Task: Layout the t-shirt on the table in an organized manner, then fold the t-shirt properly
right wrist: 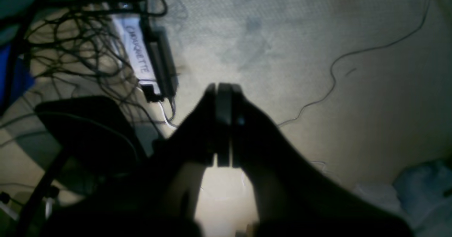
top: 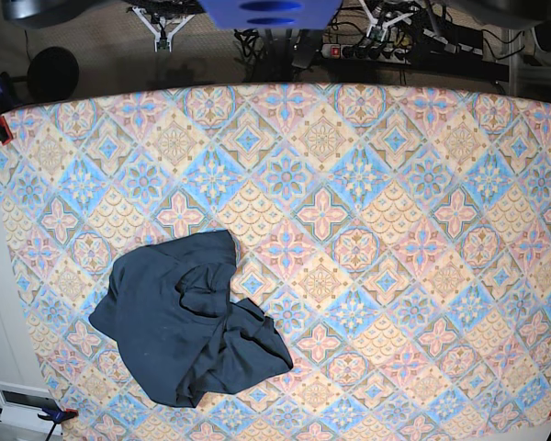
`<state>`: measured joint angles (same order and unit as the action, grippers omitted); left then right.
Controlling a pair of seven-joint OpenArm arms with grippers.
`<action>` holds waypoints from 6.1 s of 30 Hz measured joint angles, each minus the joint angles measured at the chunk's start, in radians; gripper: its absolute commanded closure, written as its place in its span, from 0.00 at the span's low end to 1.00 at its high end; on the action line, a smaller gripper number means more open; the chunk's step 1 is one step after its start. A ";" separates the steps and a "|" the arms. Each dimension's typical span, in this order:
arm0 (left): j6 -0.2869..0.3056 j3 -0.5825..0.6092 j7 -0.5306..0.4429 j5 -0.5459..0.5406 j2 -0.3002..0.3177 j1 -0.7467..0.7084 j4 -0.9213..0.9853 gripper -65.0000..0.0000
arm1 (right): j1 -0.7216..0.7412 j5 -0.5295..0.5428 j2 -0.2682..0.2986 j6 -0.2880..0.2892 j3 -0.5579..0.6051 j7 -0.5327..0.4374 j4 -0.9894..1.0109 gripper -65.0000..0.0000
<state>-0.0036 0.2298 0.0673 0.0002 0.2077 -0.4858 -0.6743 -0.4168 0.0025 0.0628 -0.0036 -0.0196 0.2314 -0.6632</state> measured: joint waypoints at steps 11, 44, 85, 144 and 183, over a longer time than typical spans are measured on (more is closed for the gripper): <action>-0.001 -0.007 -0.003 0.000 0.146 -0.267 -0.430 1.00 | -0.231 0.003 0.078 0.005 0.003 0.005 -0.373 1.00; 0.000 -0.256 0.052 -0.238 0.168 -0.641 -1.380 1.00 | -0.528 0.315 0.217 0.006 -0.098 0.219 -1.302 1.00; -0.013 -0.214 0.618 -0.267 0.112 0.029 -1.336 0.97 | 0.379 0.263 0.108 -0.008 0.291 0.525 -1.041 0.56; -0.003 -0.201 0.621 -0.397 0.116 0.089 -1.253 0.78 | 0.333 0.050 0.138 0.000 0.036 0.470 -1.176 0.99; 0.000 0.319 0.614 -0.391 -0.212 0.922 -0.433 0.57 | -0.043 1.045 0.135 -0.009 -0.856 0.589 -1.287 0.99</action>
<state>-0.0040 0.5491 0.6811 -0.3908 -0.0040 0.4366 -1.1069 -0.4603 1.0477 0.1974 -0.0124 -0.8761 0.8204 -1.9507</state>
